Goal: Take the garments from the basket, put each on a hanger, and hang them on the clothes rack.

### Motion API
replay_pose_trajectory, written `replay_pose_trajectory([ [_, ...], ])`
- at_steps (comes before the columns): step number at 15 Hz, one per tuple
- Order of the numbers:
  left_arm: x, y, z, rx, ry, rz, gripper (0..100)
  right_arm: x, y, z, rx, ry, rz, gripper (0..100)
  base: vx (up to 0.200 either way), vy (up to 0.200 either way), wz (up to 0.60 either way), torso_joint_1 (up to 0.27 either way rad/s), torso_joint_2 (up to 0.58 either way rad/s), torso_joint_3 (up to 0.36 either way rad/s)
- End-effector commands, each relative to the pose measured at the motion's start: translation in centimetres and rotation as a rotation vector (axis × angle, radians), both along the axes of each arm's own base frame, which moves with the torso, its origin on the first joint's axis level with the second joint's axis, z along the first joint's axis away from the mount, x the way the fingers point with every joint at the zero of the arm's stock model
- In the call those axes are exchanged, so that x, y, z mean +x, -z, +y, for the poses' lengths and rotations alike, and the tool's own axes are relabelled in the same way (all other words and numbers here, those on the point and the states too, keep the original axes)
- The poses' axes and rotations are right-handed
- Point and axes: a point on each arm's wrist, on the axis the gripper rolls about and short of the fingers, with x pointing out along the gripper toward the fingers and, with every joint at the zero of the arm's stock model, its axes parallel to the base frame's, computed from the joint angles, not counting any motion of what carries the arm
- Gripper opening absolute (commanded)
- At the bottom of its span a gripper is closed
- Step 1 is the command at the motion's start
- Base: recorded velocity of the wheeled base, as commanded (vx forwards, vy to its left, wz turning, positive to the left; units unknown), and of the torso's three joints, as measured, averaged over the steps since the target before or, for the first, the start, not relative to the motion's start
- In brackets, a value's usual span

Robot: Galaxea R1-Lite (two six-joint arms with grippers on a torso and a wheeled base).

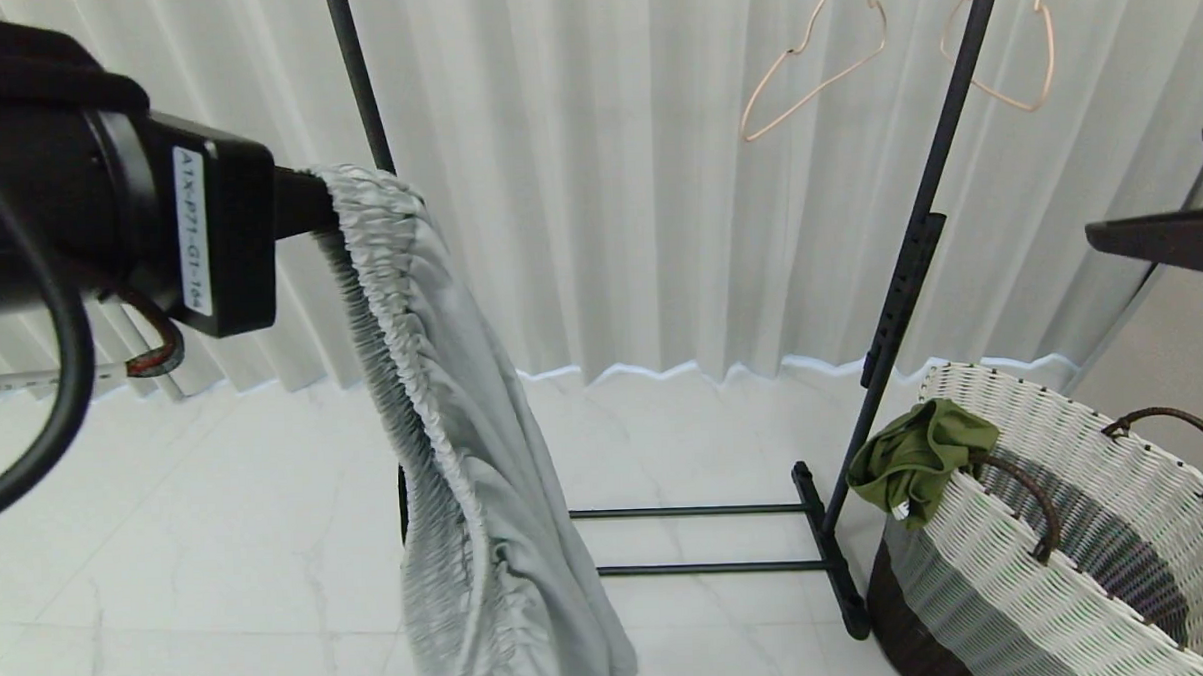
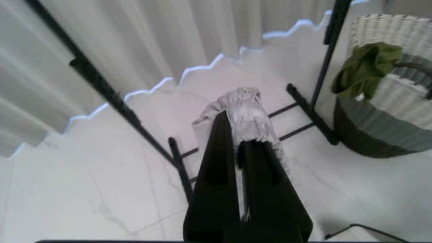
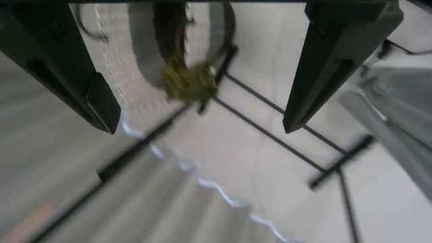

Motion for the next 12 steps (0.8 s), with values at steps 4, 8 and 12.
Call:
replay_pose_trajectory([
  [4,-1.4,-0.5,2.3,-0.002,-0.029,-0.043,0,1.0,2.9,-3.3,-0.024,0.251,0.015,100,0.000,0.000,0.00,0.000,0.00,0.000],
  [8,-1.8,-0.4,2.7,0.010,-0.027,-0.052,0,1.0,3.6,-4.8,-0.050,0.340,-0.034,100,0.000,0.000,0.00,0.000,0.00,0.000],
  [12,-2.3,-0.1,3.3,0.013,-0.026,-0.051,0,1.1,3.8,-5.1,-0.040,0.369,-0.053,100,0.000,0.000,0.00,0.000,0.00,0.000],
])
